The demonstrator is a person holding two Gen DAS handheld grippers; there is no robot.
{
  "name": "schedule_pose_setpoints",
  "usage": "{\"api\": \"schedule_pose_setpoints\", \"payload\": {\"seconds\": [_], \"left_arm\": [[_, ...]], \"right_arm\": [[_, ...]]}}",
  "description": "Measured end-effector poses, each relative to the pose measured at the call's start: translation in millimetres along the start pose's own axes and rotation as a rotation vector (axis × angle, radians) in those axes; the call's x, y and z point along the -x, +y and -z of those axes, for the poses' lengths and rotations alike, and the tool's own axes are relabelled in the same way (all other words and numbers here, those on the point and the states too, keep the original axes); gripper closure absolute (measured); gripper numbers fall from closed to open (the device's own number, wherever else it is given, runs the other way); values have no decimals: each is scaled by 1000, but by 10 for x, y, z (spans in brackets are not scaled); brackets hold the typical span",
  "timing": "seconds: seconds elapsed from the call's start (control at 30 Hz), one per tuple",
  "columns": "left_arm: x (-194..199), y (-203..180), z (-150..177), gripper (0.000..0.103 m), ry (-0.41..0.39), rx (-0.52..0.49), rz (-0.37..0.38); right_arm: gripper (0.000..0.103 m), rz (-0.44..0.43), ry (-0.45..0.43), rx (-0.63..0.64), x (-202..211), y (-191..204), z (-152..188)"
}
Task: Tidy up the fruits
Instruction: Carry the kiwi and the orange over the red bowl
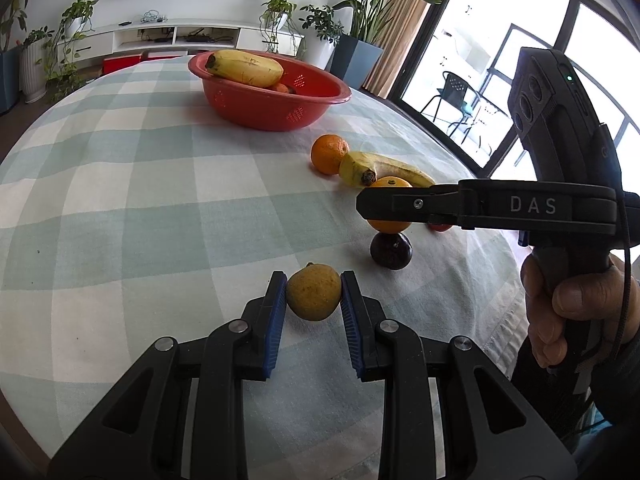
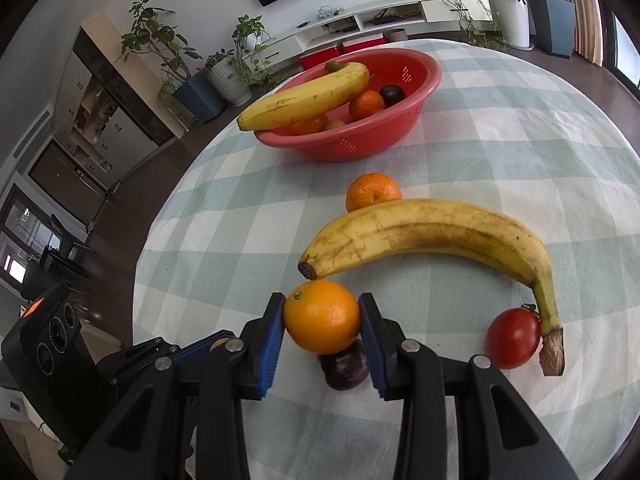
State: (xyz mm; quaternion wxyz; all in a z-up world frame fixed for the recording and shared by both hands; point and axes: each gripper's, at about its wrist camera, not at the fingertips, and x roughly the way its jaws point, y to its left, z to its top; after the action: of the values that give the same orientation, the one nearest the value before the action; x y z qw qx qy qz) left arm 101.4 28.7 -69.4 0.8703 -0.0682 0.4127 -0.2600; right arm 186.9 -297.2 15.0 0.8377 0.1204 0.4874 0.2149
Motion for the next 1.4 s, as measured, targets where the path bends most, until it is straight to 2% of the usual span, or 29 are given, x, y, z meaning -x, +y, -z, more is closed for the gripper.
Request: {"api": "schedule_pose_setpoints", "payload": {"seconds": [0.3,0.57,0.73,0.93,1.07,1.27,1.4], "left_arm": [[-15,-18,6,78,-1,-7,-12],[27,-25,-2,78,-14,-7,-11],[126,-53,-122,78,-35,-1,2],[232,-191,-679,78,-88,-86,-31],[125,-260,-1126,78,-101,-161,-67],[-246,-206,-1696,78,-71,-213,-131],[-578,-159,-1885,78,-22,-237,-151]], "right_arm": [[63,-10,-94,55,240,126,74],[63,-4,-143,-30,502,-231,96],[63,8,-180,-71,676,-472,-6],[63,2,-247,-33,906,-499,-391],[63,-11,-280,27,978,-397,-755],[63,-52,-231,56,711,-341,-1323],[63,-75,-165,43,371,-348,-1591]]}}
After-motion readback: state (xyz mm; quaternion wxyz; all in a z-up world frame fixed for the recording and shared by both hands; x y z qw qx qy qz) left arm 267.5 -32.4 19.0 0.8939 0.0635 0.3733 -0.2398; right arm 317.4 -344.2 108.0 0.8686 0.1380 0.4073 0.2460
